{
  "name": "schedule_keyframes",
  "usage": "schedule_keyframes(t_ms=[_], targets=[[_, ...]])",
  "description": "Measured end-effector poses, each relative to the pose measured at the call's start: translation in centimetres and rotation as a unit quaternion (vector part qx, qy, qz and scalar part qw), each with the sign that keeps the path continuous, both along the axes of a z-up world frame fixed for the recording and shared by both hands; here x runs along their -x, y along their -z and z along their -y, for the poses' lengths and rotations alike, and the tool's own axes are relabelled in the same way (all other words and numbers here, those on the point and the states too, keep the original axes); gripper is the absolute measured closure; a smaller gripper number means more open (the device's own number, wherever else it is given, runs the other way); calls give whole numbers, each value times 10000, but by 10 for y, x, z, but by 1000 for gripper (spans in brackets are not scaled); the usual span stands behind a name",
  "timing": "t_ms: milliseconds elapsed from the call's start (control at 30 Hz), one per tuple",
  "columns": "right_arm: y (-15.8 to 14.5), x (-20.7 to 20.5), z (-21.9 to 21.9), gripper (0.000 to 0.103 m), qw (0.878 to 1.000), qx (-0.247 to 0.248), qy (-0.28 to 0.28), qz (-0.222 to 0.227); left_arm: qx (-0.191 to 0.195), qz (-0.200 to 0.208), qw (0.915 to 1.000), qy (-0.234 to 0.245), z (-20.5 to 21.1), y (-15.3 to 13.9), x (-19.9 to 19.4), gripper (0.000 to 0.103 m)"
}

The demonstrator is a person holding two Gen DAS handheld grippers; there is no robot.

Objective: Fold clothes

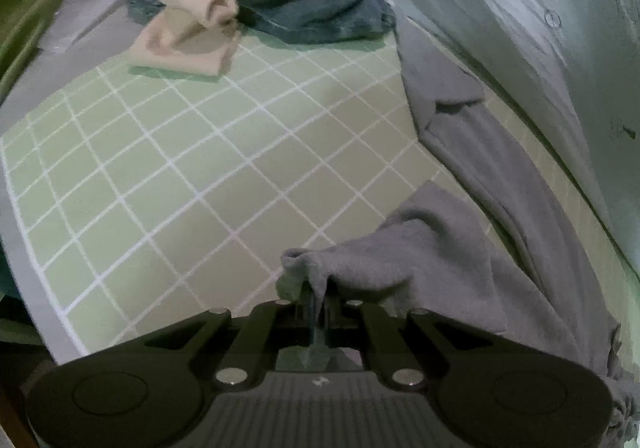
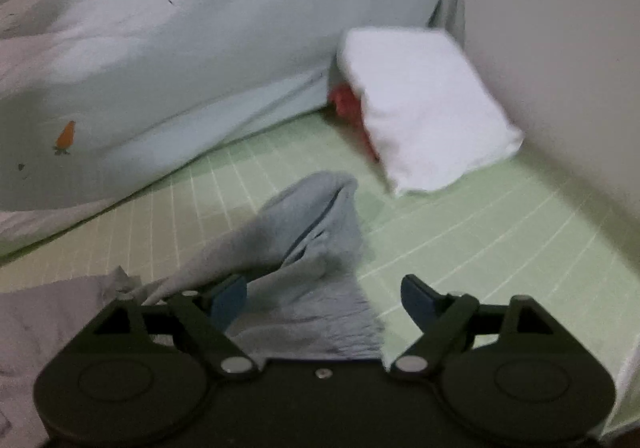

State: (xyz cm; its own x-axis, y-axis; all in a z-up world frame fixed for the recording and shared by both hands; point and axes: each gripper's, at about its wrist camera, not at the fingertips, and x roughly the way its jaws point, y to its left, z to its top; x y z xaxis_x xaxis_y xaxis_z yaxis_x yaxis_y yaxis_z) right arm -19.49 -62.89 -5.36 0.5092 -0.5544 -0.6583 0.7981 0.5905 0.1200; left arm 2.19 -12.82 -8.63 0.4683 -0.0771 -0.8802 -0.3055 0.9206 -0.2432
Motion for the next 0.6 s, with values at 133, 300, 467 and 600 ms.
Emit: schedule_keyframes(t_ms=[133,300,467,600], targets=[[12,-38,33,18,9992,-388,104,32,12,-94,10000,-17,5,6,-15,98],[30,-95,78,17,9955,-908,278,34,38,-166,9997,-154,10,13,-37,98],[56,-138,112,77,9912,-1162,459,-433,0,-172,9996,-220,14,12,-56,98],[29,-116,99,100,9977,-568,359,14,-248,-163,9995,-52,17,9,-60,98]])
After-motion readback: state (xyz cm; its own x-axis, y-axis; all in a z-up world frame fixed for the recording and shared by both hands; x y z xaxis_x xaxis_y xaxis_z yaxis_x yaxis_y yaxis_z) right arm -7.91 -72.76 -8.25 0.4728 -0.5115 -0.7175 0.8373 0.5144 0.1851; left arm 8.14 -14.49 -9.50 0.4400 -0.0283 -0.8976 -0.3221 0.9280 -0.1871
